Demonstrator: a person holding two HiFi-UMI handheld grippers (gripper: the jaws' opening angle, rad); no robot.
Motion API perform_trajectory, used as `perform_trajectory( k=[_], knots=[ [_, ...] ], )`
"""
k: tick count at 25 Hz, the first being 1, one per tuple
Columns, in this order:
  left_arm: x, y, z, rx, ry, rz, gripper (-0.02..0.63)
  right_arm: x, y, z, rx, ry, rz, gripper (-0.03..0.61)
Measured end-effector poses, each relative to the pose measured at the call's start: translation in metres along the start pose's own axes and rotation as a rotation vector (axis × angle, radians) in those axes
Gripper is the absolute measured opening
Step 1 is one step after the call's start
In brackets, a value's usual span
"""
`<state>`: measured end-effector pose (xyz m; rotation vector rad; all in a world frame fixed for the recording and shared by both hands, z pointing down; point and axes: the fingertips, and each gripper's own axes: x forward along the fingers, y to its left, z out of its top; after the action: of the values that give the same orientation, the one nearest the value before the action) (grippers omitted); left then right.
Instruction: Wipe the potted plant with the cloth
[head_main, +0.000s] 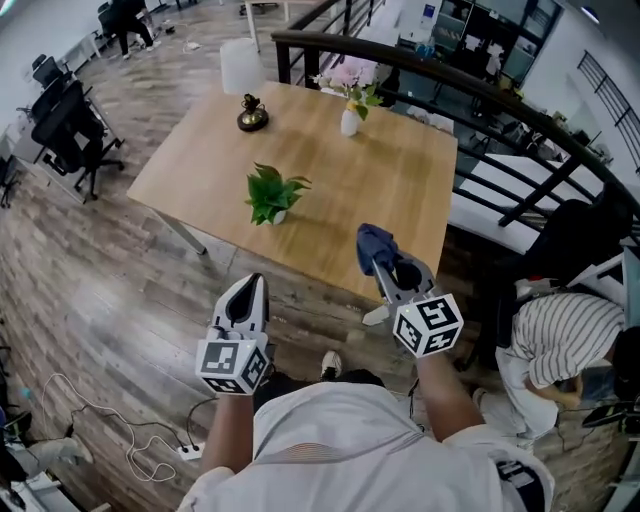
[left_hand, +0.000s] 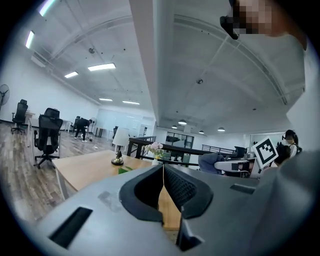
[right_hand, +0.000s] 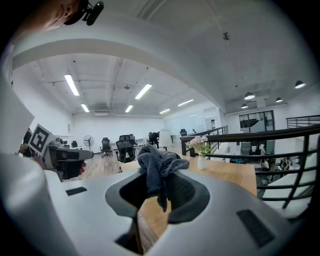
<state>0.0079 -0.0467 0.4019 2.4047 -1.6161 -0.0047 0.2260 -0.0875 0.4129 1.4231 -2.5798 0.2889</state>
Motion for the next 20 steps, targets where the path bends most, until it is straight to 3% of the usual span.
perform_trajectory(
  k=[9, 20],
  knots=[
    [0.066, 0.030, -0.010, -0.025, 0.023, -0.053, 0.017, 0.054, -0.029, -0.009, 0.009, 0.045, -0.038, 0.140],
    [0.150, 0.158, 0.005, -0.061, 0.093, -0.184, 0.017, 0.182, -0.001, 0.008, 0.026, 0.118, -0.144, 0.140]
  ],
)
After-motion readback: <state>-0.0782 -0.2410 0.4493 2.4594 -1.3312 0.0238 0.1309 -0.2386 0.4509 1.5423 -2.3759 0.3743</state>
